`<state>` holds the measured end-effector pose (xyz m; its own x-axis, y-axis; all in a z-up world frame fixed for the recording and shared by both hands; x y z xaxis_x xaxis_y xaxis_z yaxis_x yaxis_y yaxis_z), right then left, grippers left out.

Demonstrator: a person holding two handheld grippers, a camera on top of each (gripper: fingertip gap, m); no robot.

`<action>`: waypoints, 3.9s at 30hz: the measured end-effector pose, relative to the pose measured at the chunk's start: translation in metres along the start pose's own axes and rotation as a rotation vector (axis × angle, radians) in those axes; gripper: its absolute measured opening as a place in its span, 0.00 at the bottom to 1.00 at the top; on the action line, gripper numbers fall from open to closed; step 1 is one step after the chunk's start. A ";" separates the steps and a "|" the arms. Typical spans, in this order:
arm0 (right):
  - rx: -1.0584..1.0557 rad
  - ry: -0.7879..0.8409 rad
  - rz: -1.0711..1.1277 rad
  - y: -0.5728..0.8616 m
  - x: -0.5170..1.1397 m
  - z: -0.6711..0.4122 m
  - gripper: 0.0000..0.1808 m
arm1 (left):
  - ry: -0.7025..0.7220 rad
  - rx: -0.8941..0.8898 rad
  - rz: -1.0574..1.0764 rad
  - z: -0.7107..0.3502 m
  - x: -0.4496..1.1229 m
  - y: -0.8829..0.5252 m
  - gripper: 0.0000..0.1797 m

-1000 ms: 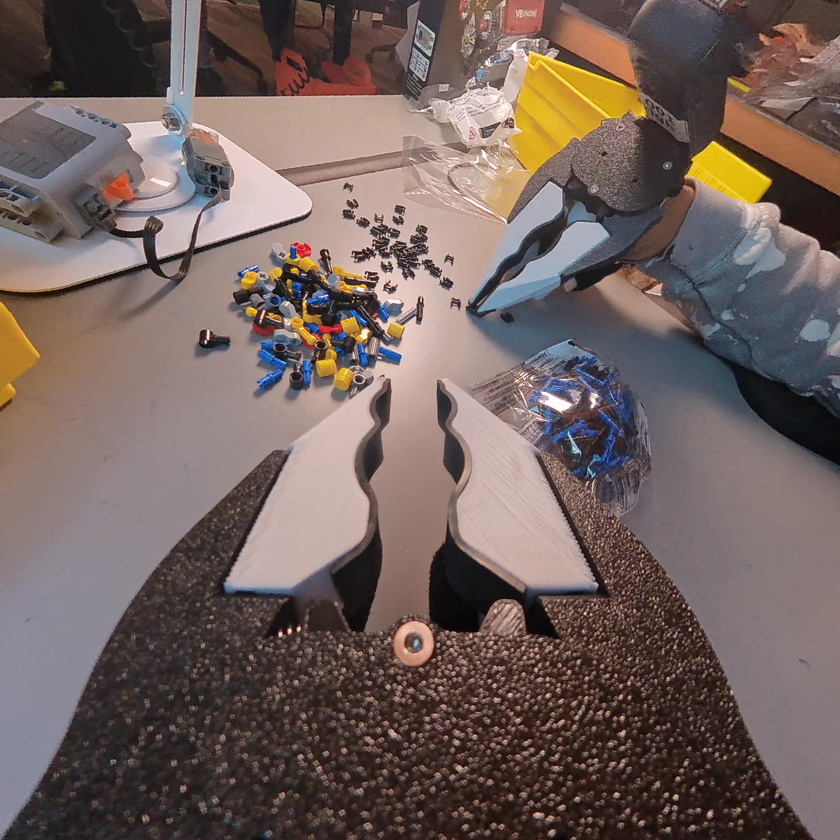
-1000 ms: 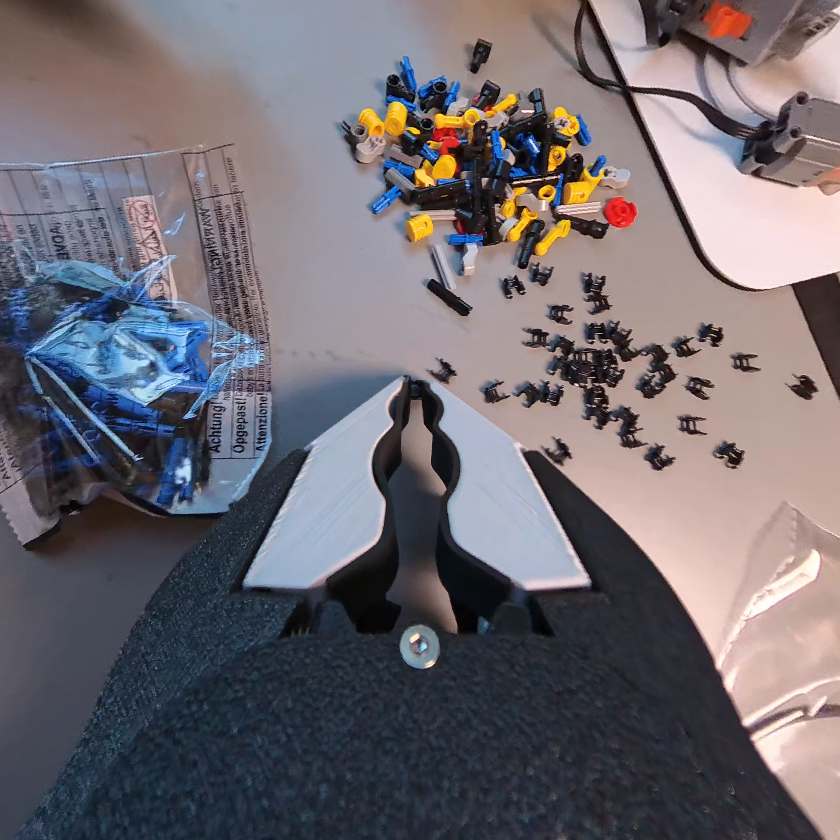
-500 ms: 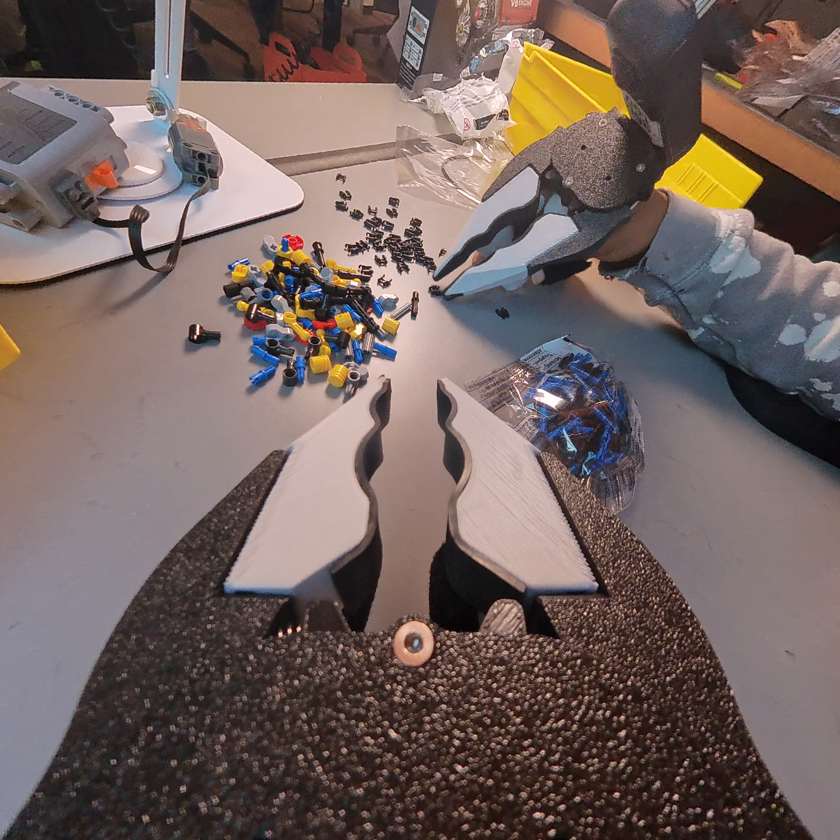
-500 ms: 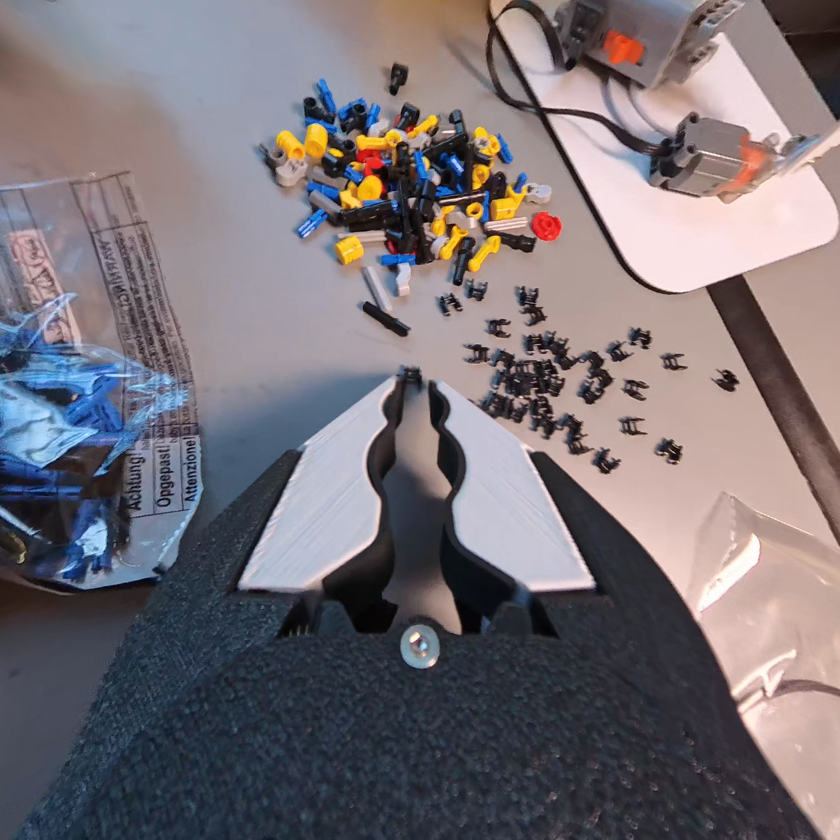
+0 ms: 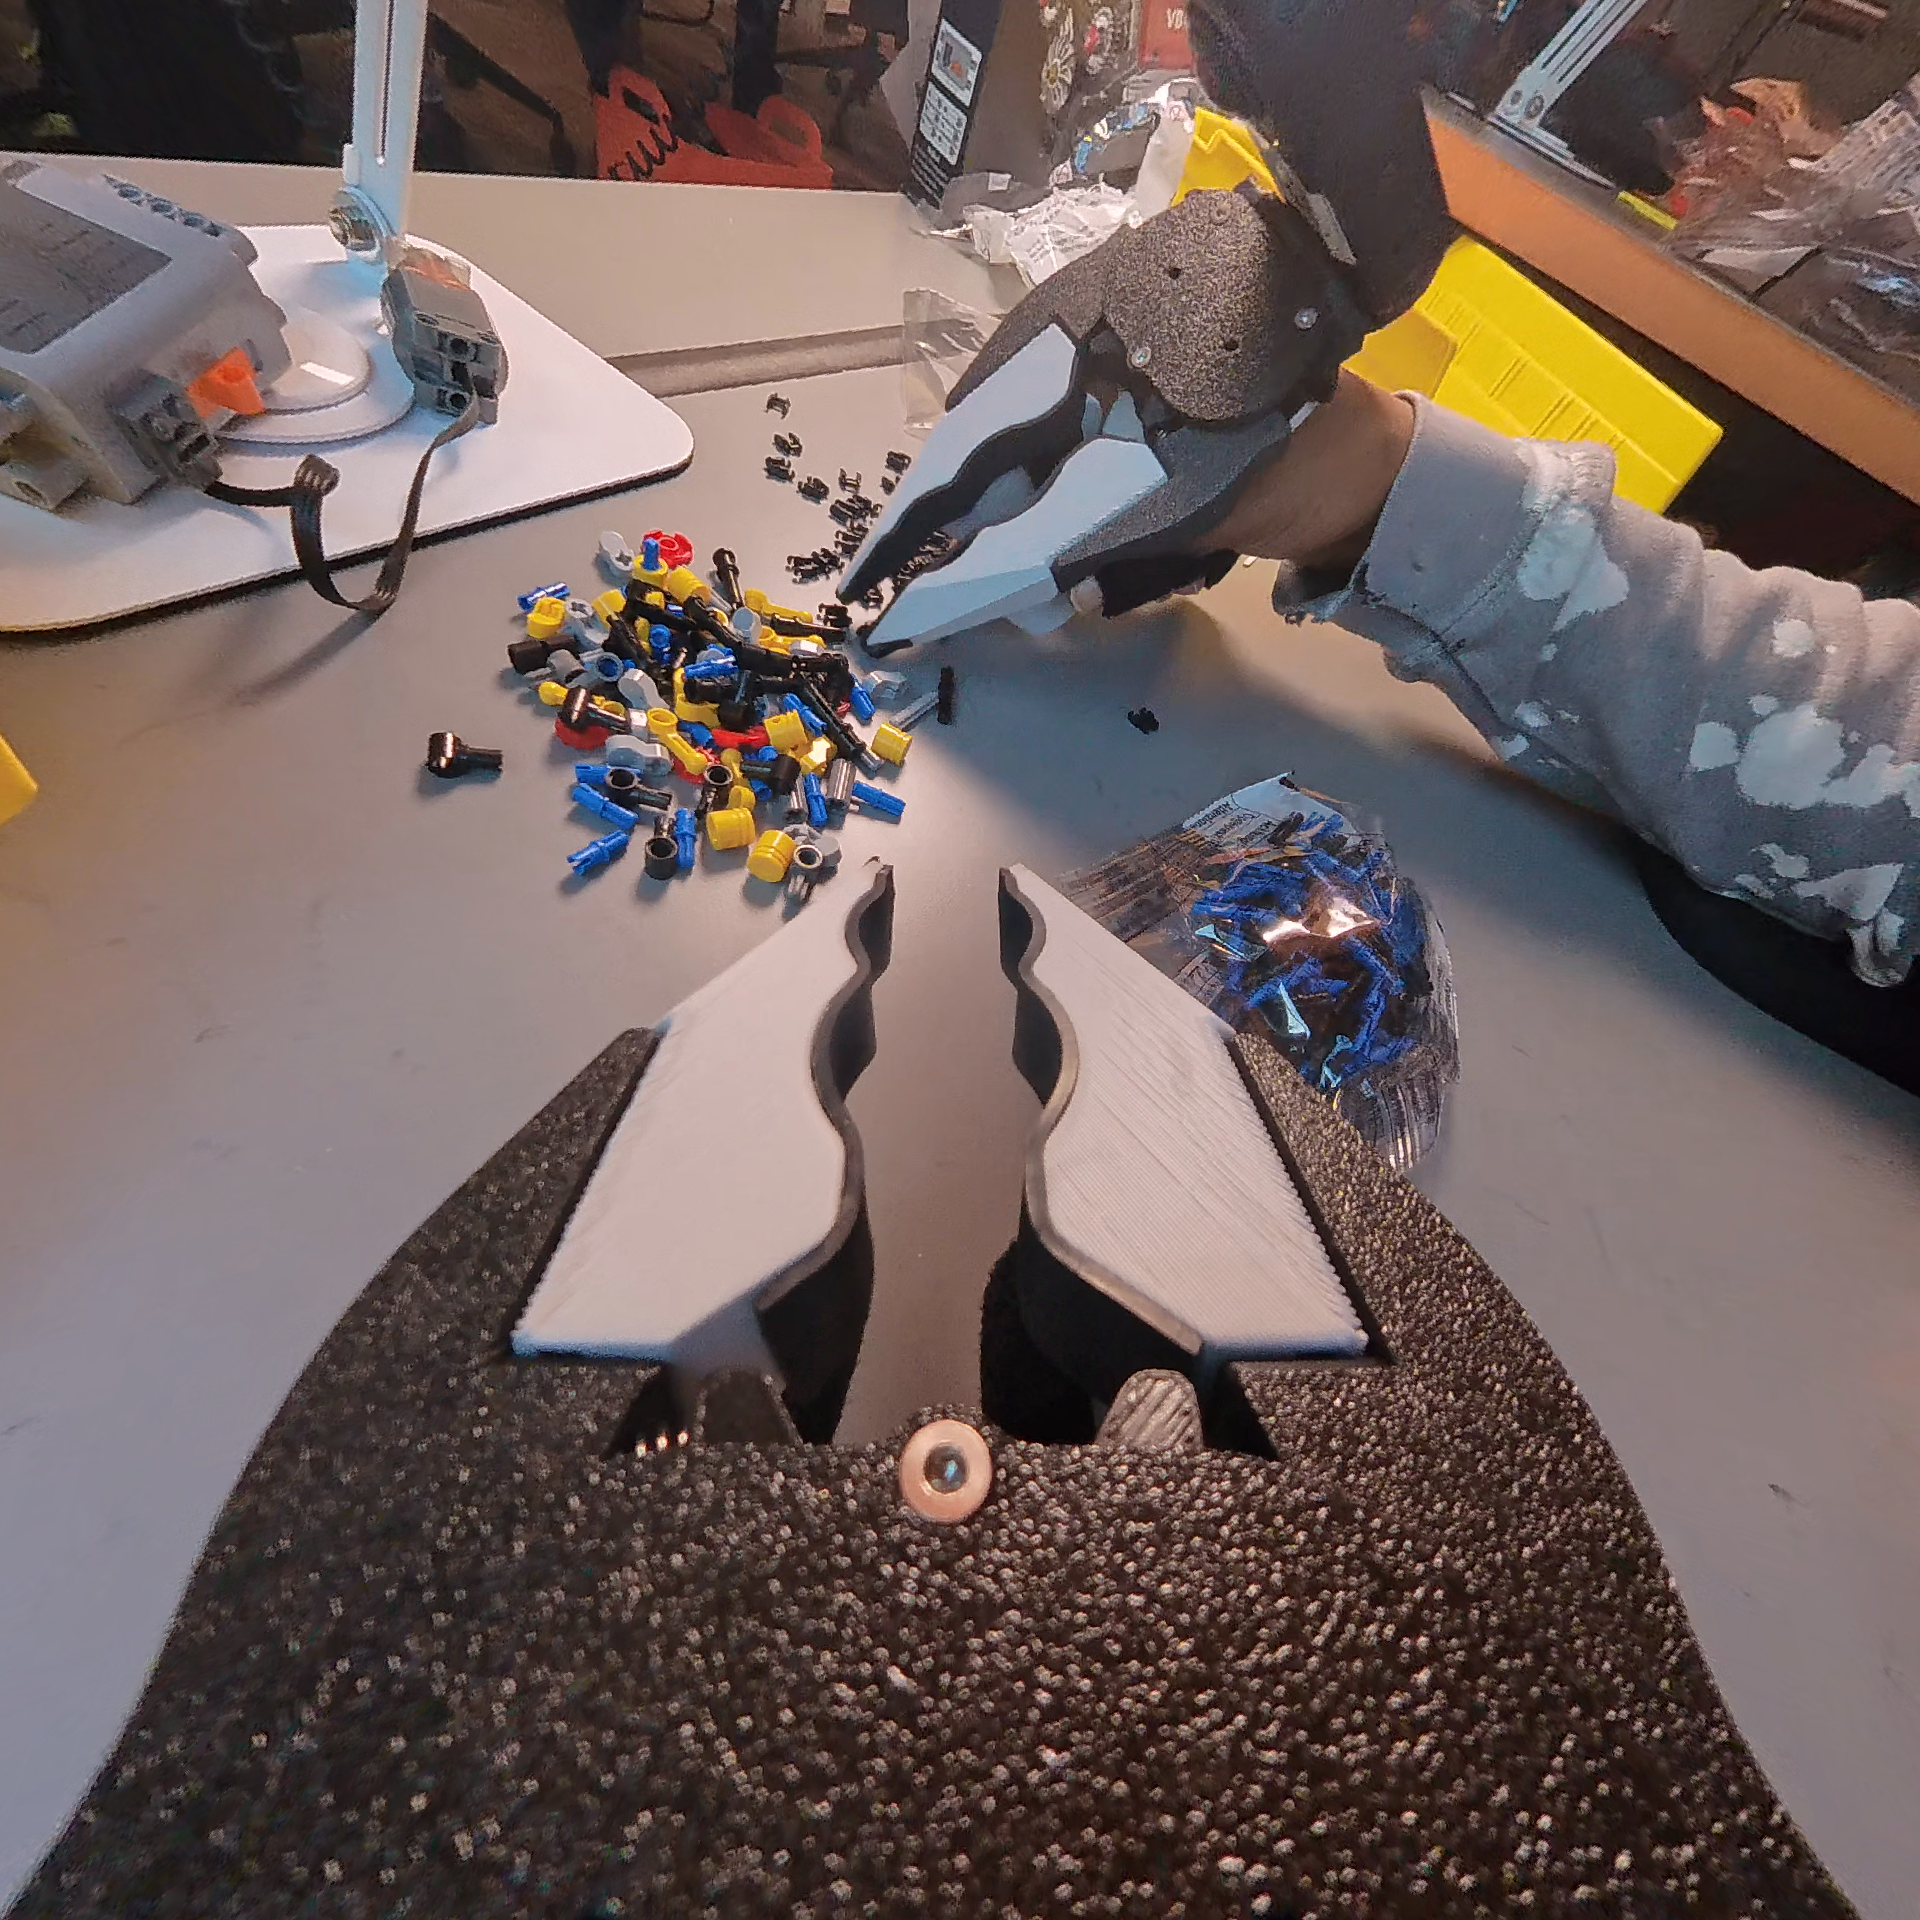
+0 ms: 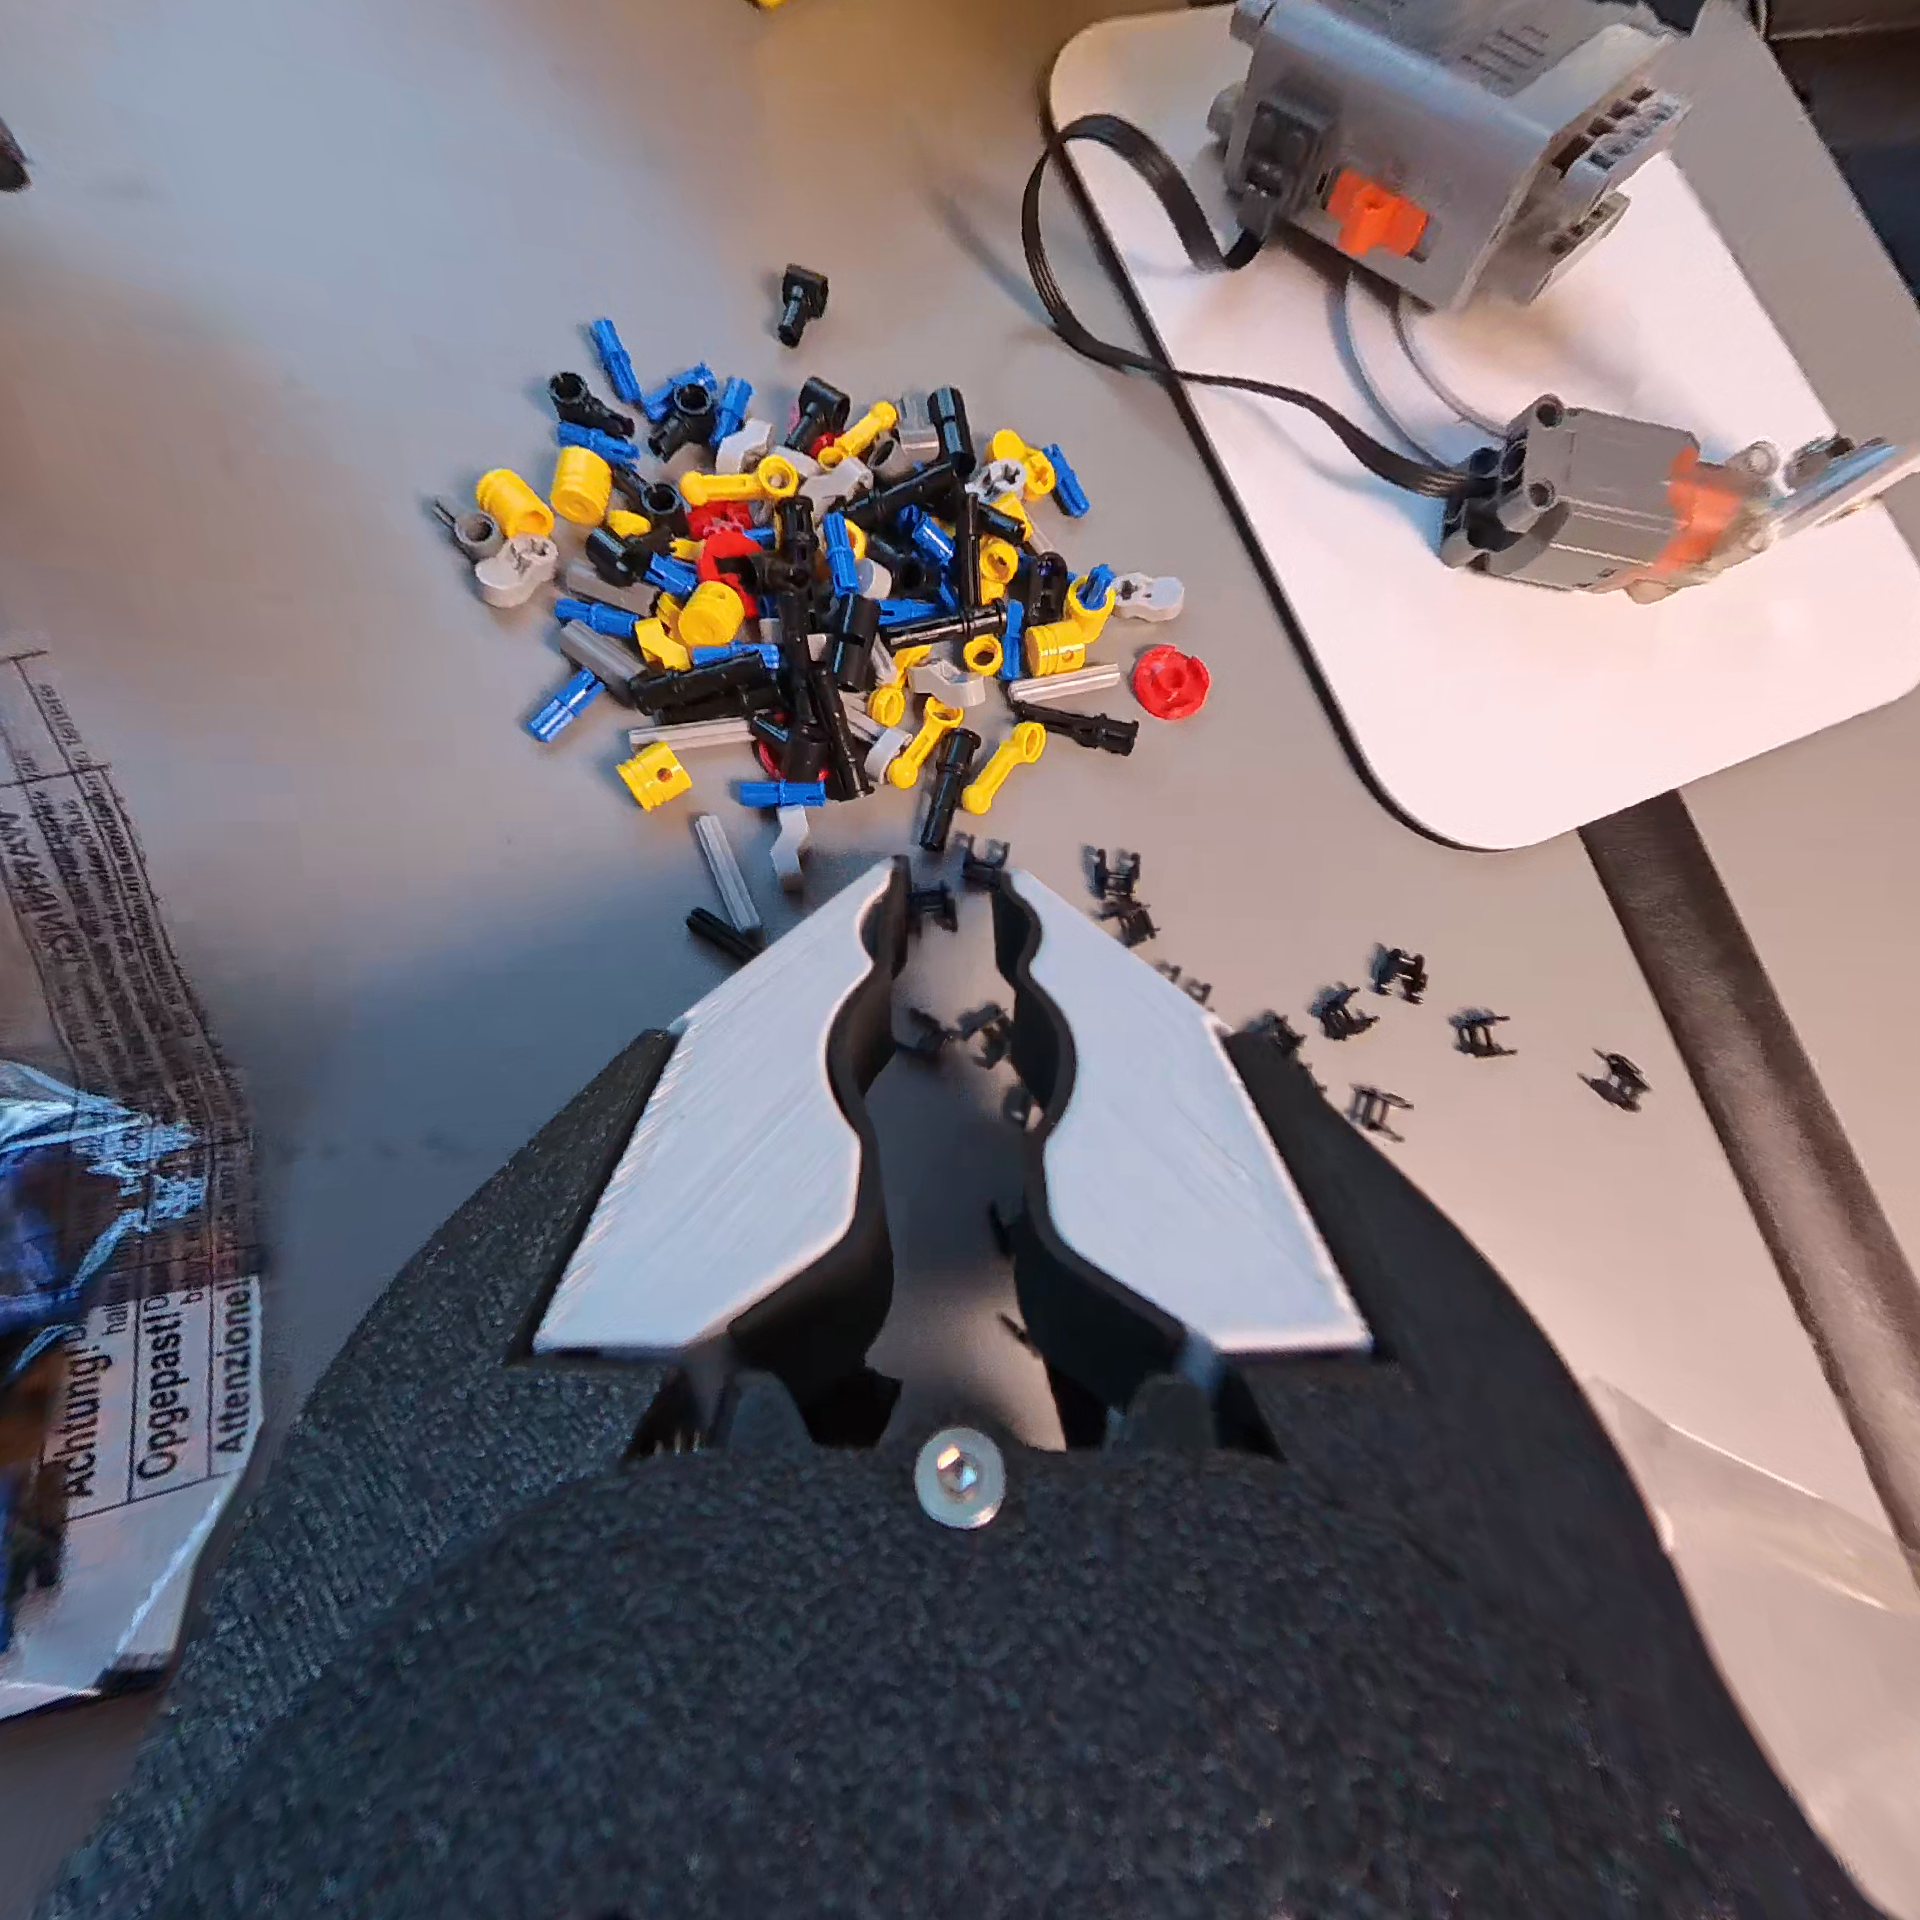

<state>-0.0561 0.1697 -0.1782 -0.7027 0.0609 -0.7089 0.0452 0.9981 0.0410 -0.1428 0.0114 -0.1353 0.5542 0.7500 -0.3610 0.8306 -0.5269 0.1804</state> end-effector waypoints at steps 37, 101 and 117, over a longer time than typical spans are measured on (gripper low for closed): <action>0.093 -0.167 0.033 0.065 -0.018 0.011 0.04 | 0.004 -0.055 0.025 0.000 -0.002 -0.004 0.10; -0.031 -0.120 -0.107 0.005 -0.019 0.015 0.08 | -0.048 -0.044 0.064 0.007 0.003 0.006 0.10; -0.008 -0.025 -0.162 -0.018 -0.064 0.029 0.08 | -0.058 -0.037 0.072 0.008 0.004 0.009 0.10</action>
<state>0.0087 0.1475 -0.1534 -0.6823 -0.1008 -0.7241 -0.0729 0.9949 -0.0698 -0.1341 0.0066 -0.1419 0.6094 0.6859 -0.3977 0.7907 -0.5627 0.2412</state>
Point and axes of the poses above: each gripper's, where its closed fingertips meet, x out along the fingers, z out of its underside, y = z × x across the jaws, the point moved 3 cm from there along -x, back along the fingers, and after that the axes turned 8 degrees about x, right-handed, at the moved point
